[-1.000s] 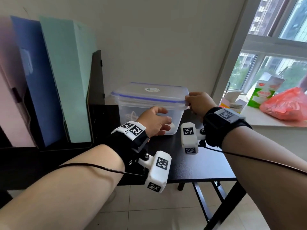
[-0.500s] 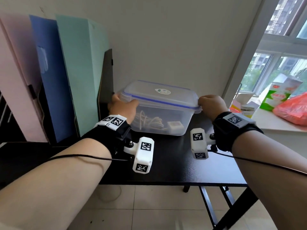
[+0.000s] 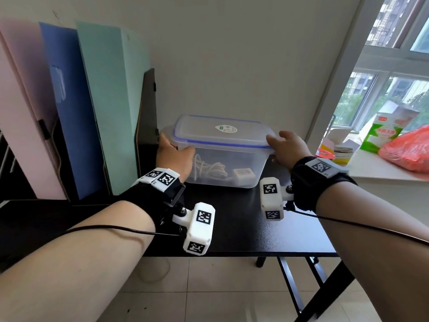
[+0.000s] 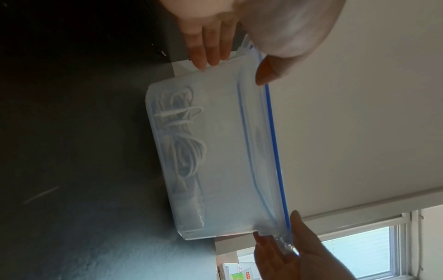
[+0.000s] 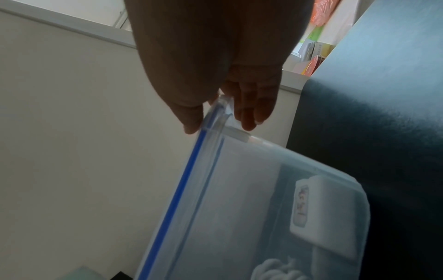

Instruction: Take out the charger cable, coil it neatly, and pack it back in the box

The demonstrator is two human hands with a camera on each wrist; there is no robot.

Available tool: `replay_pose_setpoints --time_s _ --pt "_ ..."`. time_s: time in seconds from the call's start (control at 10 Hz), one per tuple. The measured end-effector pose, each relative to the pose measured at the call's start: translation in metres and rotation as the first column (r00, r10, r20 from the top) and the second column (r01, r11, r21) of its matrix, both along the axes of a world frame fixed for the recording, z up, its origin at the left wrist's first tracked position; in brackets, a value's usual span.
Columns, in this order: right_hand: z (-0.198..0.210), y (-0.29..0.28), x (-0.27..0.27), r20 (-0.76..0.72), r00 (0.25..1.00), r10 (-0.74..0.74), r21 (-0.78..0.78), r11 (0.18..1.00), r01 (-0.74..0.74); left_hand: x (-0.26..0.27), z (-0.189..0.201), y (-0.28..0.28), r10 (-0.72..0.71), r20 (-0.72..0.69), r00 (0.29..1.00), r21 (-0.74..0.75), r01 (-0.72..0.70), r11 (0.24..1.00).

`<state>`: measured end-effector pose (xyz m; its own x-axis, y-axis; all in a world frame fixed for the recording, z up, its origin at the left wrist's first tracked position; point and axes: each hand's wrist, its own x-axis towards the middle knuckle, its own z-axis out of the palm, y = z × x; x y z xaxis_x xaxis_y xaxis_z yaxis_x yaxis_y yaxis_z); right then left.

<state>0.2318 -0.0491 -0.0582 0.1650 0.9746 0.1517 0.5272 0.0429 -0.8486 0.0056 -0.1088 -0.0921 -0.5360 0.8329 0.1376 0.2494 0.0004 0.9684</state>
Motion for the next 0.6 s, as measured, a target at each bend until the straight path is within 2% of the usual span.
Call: replay_pose_setpoints --time_s 0.2,0.4,0.5,0.6 --pt "-0.011 0.015 0.007 0.099 0.995 0.019 -0.014 1.0 -0.018 -0.005 0.001 0.0 -0.045 -0.038 0.998 -0.025 0.044 0.999" --pt "-0.007 0.007 0.006 0.104 0.993 0.053 -0.026 0.998 -0.05 -0.007 -0.002 0.0 -0.055 -0.024 0.998 -0.034 0.055 0.998" --pt "0.002 -0.005 0.002 0.144 0.989 0.029 -0.019 0.999 -0.027 -0.008 0.0 -0.001 -0.057 -0.037 0.998 -0.019 0.056 0.998" --pt "0.008 -0.012 0.007 0.135 0.989 -0.065 0.031 0.998 0.061 -0.008 0.005 -0.005 -0.014 -0.043 0.999 -0.049 0.012 0.999"
